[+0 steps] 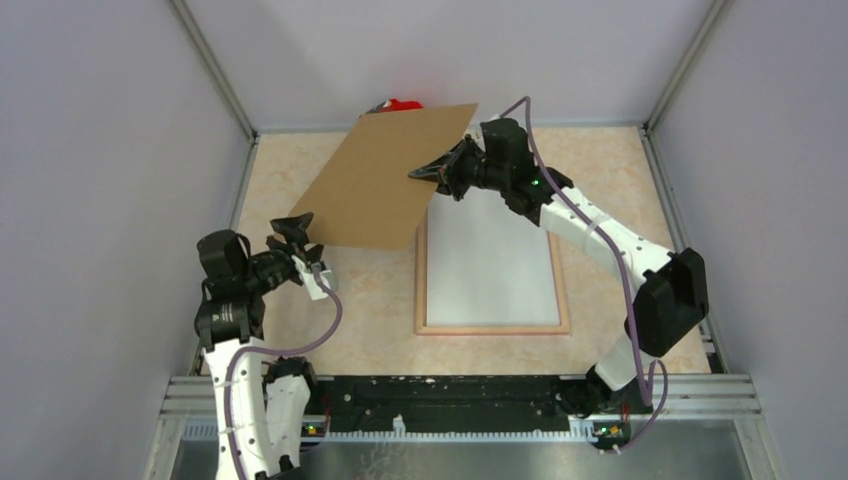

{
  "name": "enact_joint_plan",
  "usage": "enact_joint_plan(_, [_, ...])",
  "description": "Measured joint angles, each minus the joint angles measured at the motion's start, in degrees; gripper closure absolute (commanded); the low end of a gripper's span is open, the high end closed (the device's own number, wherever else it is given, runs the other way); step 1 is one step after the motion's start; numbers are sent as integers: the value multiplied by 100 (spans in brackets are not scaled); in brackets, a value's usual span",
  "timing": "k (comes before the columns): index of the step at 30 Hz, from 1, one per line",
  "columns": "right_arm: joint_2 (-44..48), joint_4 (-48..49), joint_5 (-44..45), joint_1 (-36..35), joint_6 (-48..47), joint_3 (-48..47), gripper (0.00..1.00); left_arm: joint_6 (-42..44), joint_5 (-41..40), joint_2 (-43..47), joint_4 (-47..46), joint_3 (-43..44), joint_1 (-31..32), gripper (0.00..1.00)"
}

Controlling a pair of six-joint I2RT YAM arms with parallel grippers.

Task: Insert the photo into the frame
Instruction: Pick up the photo frame item at the center of the board, then turn over the photo frame item on the photo frame.

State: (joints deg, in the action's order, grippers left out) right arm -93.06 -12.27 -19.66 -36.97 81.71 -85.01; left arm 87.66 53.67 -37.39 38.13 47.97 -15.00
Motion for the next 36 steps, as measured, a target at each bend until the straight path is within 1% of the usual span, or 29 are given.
enact_joint_plan(3, [98, 210, -13, -59, 155, 146, 100, 129, 72, -15, -42, -57, 28, 41])
enact_joint_plan(6, [114, 348, -33, -149, 258, 188, 100, 254, 94, -85, -52, -72, 55, 58])
enact_joint_plan(8, [129, 455, -42, -195, 284, 260, 100, 291, 98, -133, -116, -72, 55, 73])
enact_joint_plan(10, [151, 533, -46, -214, 302, 378, 100, 271, 96, -173, -216, -72, 55, 96])
enact_joint_plan(11, [162, 544, -31, -214, 328, 446, 100, 249, 90, -184, -291, -72, 52, 100])
enact_joint_plan(12, [190, 533, -33, -212, 391, 540, 100, 184, 90, -192, -463, -70, 50, 100])
enact_joint_plan(13, [216, 518, -31, -210, 459, 632, 97, 61, 87, -195, -658, -70, 48, 100])
enact_joint_plan(14, [236, 553, -35, -210, 516, 717, 91, -72, 83, -190, -721, -70, 48, 100])
enact_joint_plan(15, [249, 584, -33, -210, 538, 748, 83, -205, 85, -190, -778, -74, 48, 100])
enact_joint_plan(17, [323, 629, -57, -210, 304, 750, 61, -422, 122, -192, -898, -74, 55, 100])
enact_joint_plan(19, [409, 599, -155, -212, -15, 745, 40, -636, 175, -208, -1010, -70, 55, 100])
enact_joint_plan(20, [476, 514, -247, -221, -337, 723, 34, -739, 181, -234, -1012, -61, 59, 100])
enact_joint_plan(22, [603, 66, -503, -229, -1246, 516, 28, -951, 186, -332, -992, -15, 72, 100])
enact_joint_plan(23, [627, -140, -564, -229, -1574, 389, 26, -1056, 195, -393, -975, 31, 81, 100])
enact_joint_plan(24, [654, -476, -616, -225, -2120, 166, 25, -1152, 205, -483, -953, 94, 81, 100])
enact_joint_plan(27, [850, -1300, -588, -184, -3526, -269, 23, -1405, 245, -691, -903, 330, 81, 100])
enact_joint_plan(31, [1523, -1945, -219, -122, -5165, -350, 23, -1486, 444, -715, -730, 610, 125, 100])
enact_joint_plan(32, [1794, -2037, -111, -111, -5565, -273, 16, -1585, 514, -719, -621, 702, 118, 100])
enact_joint_plan(33, [2133, -1993, -31, -107, -5980, -70, 12, -1569, 560, -726, -568, 772, 118, 100])
enact_joint_plan(36, [3679, -1429, -59, -101, -7287, 1123, 10, -1515, 643, -728, -345, 984, 111, 100])
